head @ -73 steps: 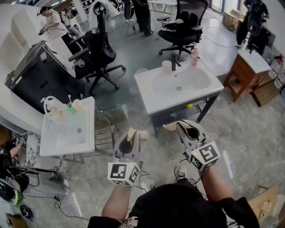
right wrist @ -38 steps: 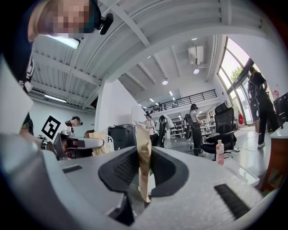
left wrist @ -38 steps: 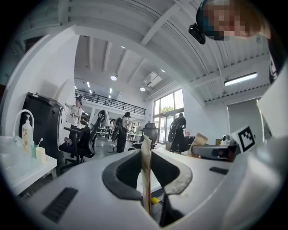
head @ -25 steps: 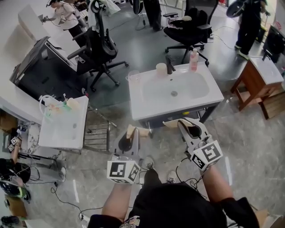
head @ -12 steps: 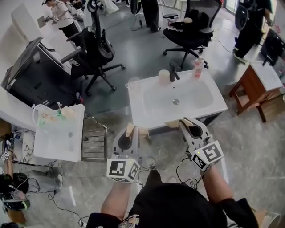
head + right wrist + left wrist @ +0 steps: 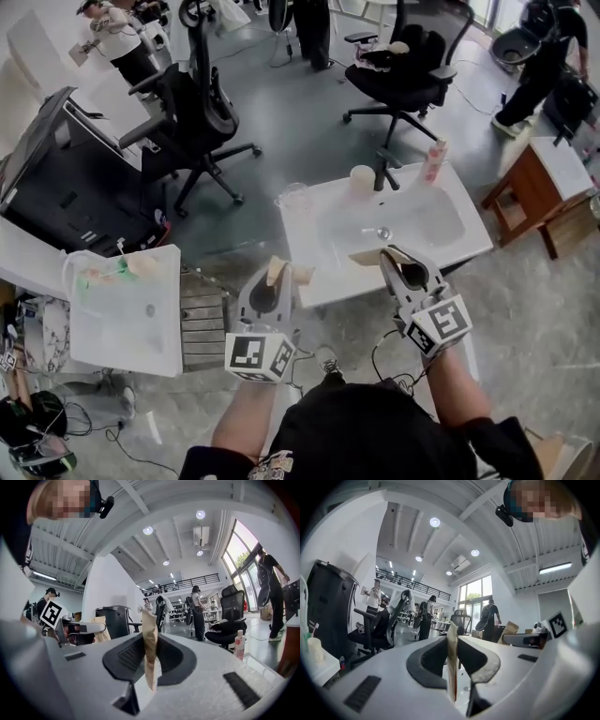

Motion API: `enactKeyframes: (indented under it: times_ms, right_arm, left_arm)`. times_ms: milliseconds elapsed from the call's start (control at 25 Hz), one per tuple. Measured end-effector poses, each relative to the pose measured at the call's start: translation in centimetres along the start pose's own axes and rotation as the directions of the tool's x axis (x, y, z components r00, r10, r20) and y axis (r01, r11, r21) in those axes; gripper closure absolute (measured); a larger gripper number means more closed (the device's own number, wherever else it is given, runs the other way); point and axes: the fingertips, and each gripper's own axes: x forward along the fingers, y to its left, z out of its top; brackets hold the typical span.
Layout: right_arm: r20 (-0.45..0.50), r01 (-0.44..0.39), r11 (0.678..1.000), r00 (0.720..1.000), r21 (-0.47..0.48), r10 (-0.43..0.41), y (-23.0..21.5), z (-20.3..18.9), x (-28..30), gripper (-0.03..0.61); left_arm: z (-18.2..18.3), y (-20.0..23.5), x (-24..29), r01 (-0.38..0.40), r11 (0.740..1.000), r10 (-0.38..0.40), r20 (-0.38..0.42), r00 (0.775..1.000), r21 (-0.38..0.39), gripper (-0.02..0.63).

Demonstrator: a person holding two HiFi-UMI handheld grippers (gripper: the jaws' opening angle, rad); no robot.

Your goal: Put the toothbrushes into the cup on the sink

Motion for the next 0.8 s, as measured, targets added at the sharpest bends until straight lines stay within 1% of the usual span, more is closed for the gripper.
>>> enactKeyframes:
  times_ms: [200,320,520,800]
  right_arm:
    - [0.0,0.02,1.0,1.0,-0.019,-0.02,0.2,0.4,3.5,0.509]
    - [-0.006,0.024,0.999,1.0,-0.03,-0.024,-0.1,0.6,4.8,0.509]
    - [0.003,0.025,0.998,1.0,-0.05,-0.025,-1.1,1.5,6.2,0.509]
    - [0.023,-0.01,0.998,1.0,-0.056,0.011,-3.4,2.5,7.4,0.509]
  left_arm:
    - [0.1,3.3,1.9,0.013,1.0,-0.013,-0.002,1.0,-0.018,0.554]
    - [0.1,4.4,2.6,0.017,0.999,-0.017,0.01,1.0,-0.026,0.554]
    - [0.3,5.1,3.5,0.01,1.0,-0.01,0.019,1.0,-0.023,0.554]
    - [0.7,4.7,5.1,-0.033,0.999,0.033,0.026,0.999,-0.009,0.552]
